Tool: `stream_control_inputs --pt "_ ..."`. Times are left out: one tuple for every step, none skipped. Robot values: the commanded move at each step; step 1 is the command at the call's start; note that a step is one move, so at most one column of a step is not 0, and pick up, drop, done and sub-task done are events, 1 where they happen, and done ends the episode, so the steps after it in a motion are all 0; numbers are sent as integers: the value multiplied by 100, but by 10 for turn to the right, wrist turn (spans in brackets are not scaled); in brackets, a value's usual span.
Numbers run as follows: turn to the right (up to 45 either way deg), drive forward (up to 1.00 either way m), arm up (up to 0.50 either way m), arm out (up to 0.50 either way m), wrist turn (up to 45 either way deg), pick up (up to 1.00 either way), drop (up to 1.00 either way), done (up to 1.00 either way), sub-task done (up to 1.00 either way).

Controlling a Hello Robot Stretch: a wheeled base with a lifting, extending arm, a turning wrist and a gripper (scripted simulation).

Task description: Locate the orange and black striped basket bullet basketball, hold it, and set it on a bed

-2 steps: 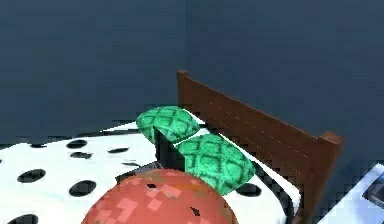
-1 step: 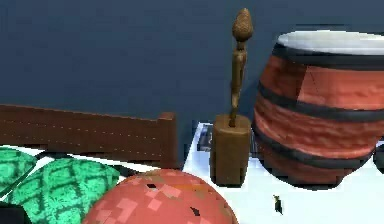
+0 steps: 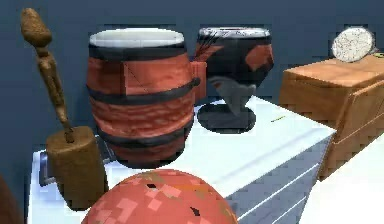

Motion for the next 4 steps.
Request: stream_control_inputs --pt "330 0 0 0 0 0 0 0 0" --pt "-450 0 0 0 0 0 0 0 0" --pt "-450 0 0 0 0 0 0 0 0" --pt "-450 0 0 0 0 0 0 0 0"
